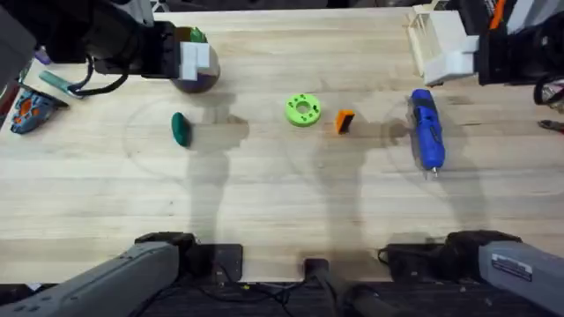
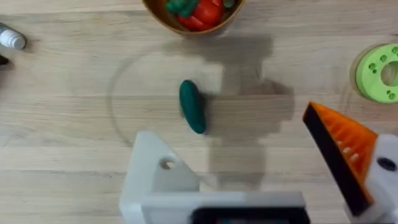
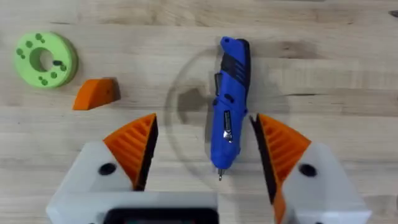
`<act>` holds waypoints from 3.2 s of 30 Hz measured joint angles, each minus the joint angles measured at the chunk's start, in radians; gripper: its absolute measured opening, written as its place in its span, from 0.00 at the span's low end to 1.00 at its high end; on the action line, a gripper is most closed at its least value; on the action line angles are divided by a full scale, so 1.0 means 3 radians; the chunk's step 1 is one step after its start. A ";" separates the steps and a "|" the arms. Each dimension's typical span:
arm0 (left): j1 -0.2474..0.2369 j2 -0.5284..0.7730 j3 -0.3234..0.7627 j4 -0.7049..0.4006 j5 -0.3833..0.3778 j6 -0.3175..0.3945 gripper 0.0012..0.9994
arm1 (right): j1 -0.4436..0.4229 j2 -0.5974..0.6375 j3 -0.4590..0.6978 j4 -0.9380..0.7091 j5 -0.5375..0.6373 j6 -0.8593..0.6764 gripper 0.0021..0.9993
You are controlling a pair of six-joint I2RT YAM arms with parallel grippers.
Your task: Pick up the gripper from the table and insert it into the empty holder that is missing its gripper. Then pick up a screw, insert it into the mounting hole, and use the screwdriver to tighten it. Finally, clean up the table by picking up the vegetable and placing it into the bucket.
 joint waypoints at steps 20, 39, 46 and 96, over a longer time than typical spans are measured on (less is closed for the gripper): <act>0.0598 0.0622 0.0020 -0.0501 0.0066 -0.0001 0.99 | 0.0000 -0.0004 0.0020 -0.0006 0.0001 0.0009 0.99; 0.0666 0.1948 0.0020 -0.0153 0.0173 0.0000 0.99 | -0.0001 -0.0004 0.0020 -0.0008 0.0001 0.0010 0.99; 0.0799 0.1946 0.0022 -0.0147 0.0170 0.0066 0.97 | 0.0000 -0.0004 0.0020 -0.0008 0.0001 0.0009 0.99; 0.0641 0.0594 0.0394 -0.0354 0.0349 0.0178 0.01 | -0.0001 -0.0004 0.0020 -0.0018 0.0001 0.0009 0.99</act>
